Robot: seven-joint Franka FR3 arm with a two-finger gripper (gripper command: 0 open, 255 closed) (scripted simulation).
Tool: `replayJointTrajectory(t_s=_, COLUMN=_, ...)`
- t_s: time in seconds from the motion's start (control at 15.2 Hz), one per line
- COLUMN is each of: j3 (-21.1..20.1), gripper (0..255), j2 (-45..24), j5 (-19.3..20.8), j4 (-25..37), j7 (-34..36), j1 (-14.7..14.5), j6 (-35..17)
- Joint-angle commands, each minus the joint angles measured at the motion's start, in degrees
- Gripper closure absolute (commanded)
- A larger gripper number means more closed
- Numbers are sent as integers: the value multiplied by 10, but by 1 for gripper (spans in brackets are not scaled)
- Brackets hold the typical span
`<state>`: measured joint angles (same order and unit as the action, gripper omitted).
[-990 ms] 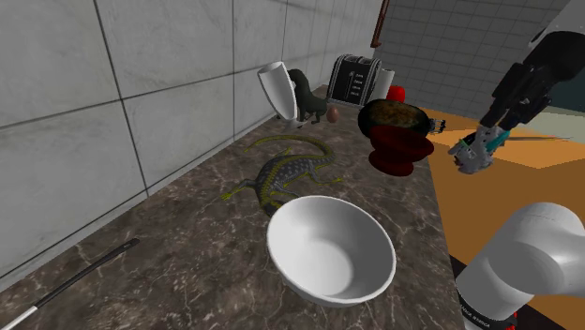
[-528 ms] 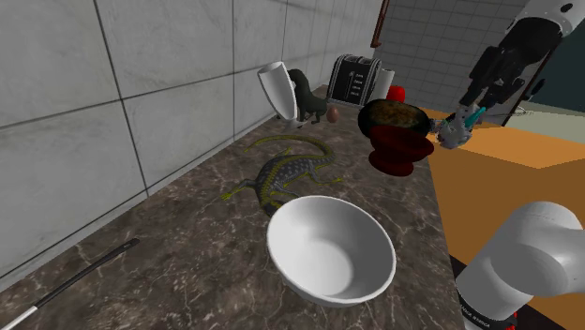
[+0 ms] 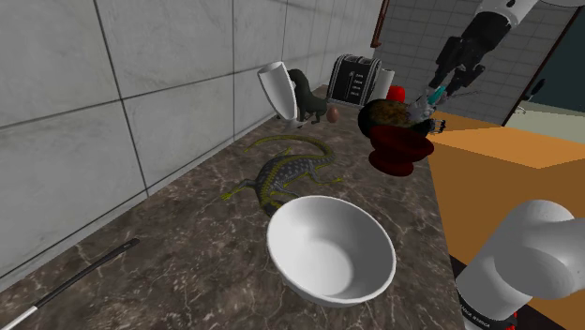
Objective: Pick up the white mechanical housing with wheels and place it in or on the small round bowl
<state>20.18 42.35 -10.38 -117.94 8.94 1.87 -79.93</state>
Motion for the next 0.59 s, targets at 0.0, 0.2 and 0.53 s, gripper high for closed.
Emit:
replayJointTrajectory(t_s=0.0, j3=21, gripper=255, j2=-49, j5=-1, j4=41, j7=-17, j1=-12, j6=-6)
replayJointTrajectory(t_s=0.2, j3=51, gripper=255, j2=-118, j5=-9, j4=100, j7=-41, j1=-28, j6=-9)
replayJointTrajectory(t_s=0.53, j3=55, gripper=255, j2=-119, j5=-6, j4=70, j7=-53, j1=-26, j6=-37)
